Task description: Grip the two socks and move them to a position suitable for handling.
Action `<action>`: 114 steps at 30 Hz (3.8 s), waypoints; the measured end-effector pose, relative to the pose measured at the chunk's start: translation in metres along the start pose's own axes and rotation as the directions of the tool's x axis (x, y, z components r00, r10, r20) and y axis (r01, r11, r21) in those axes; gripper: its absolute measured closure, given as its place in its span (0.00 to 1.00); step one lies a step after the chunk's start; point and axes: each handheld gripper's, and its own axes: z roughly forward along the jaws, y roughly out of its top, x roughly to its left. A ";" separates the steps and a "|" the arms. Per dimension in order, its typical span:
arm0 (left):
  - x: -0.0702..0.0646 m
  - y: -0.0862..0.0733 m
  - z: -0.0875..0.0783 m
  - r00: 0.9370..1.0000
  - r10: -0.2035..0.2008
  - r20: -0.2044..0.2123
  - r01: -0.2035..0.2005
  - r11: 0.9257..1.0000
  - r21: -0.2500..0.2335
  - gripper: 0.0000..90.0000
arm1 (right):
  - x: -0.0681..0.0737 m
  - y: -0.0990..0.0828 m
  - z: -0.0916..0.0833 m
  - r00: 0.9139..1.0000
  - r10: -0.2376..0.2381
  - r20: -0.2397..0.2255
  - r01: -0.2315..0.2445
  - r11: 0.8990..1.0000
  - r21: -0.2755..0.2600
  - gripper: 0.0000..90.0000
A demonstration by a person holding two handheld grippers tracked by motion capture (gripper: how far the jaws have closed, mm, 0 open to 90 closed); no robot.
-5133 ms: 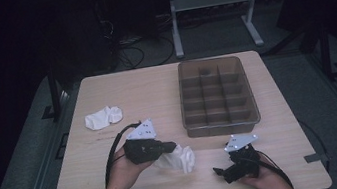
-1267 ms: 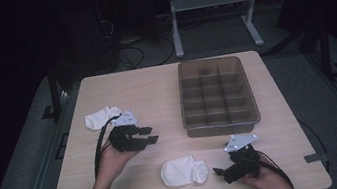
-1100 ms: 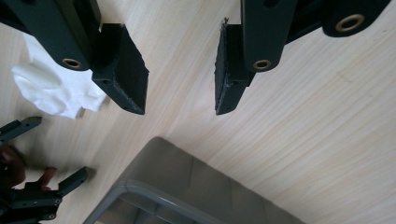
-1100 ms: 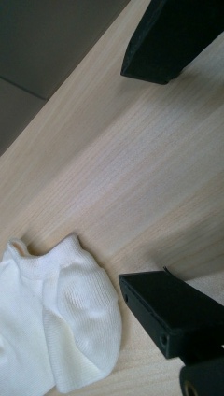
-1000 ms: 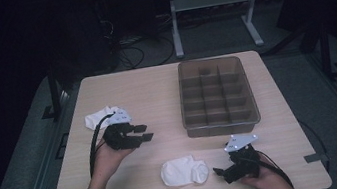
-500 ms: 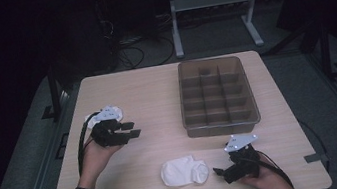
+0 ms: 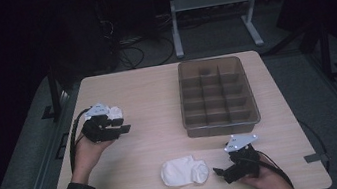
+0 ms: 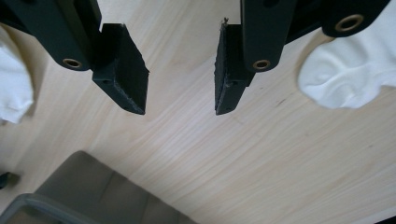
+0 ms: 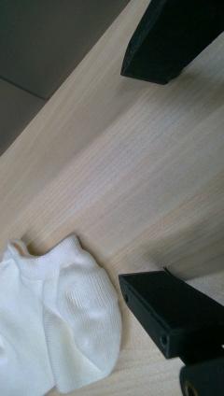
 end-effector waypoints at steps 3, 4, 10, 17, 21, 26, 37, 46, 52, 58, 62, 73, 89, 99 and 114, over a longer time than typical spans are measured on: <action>0.005 0.000 -0.004 1.000 -0.003 -0.021 0.003 1.000 0.000 0.61 | 0.000 0.000 0.000 1.000 0.000 0.000 0.000 1.000 0.000 0.03; 0.007 0.001 -0.005 1.000 -0.004 -0.025 0.004 1.000 0.001 0.61 | 0.000 0.000 0.000 1.000 0.000 0.000 0.000 1.000 0.000 0.03; 0.020 0.001 -0.010 0.999 -0.015 -0.052 0.015 1.000 0.000 0.62 | 0.000 0.000 0.000 1.000 0.000 -0.001 0.000 1.000 -0.002 0.03; 0.037 -0.001 -0.014 0.996 -0.038 -0.086 0.038 0.999 0.000 0.62 | 0.000 0.000 0.000 1.000 0.001 0.000 -0.001 1.000 -0.002 0.03; 0.049 -0.004 -0.013 0.992 -0.062 -0.109 0.063 0.998 0.002 0.62 | 0.000 0.000 0.000 1.000 0.001 0.000 -0.001 1.000 -0.002 0.03; 0.059 -0.003 -0.011 0.989 -0.070 -0.130 0.072 0.997 0.015 0.63 | 0.000 0.000 0.000 1.000 0.002 0.000 -0.002 1.000 -0.002 0.03; 0.085 -0.015 0.006 0.973 -0.144 -0.181 0.147 0.989 0.003 0.64 | 0.000 0.000 0.000 1.000 0.006 0.001 -0.006 1.000 -0.001 0.03; 0.102 -0.026 0.026 0.959 -0.186 -0.215 0.192 0.981 0.010 0.67 | 0.000 0.000 0.000 1.000 0.004 0.002 -0.004 1.000 -0.002 0.03; 0.110 -0.033 0.034 0.951 -0.217 -0.221 0.224 0.975 0.006 0.67 | 0.000 0.000 0.000 1.000 0.003 0.002 -0.003 1.000 -0.003 0.03; 0.114 -0.039 0.041 0.946 -0.219 -0.241 0.236 0.971 0.045 0.66 | 0.000 0.000 0.000 1.000 0.003 0.002 -0.003 1.000 -0.005 0.03; 0.115 -0.041 0.043 0.945 -0.220 -0.242 0.240 0.969 0.056 0.67 | 0.000 0.000 0.000 1.000 0.003 0.002 -0.003 1.000 -0.005 0.03; 0.112 -0.039 0.045 0.949 -0.172 -0.263 0.200 0.976 0.082 0.93 | 0.000 0.000 0.000 1.000 0.004 0.001 -0.004 1.000 -0.004 0.03; 0.106 -0.032 0.033 0.947 -0.188 -0.262 0.204 0.978 0.035 0.97 | 0.000 0.000 0.000 1.000 0.003 0.001 -0.003 1.000 -0.004 0.03; 0.098 -0.022 0.017 0.948 -0.189 -0.256 0.193 0.981 -0.010 0.97 | 0.000 0.000 0.000 1.000 0.004 0.001 -0.004 1.000 -0.004 0.03; 0.067 -0.005 -0.008 0.965 -0.151 -0.217 0.140 0.988 -0.064 0.97 | 0.000 0.000 0.000 1.000 0.002 0.001 -0.002 1.000 -0.004 0.03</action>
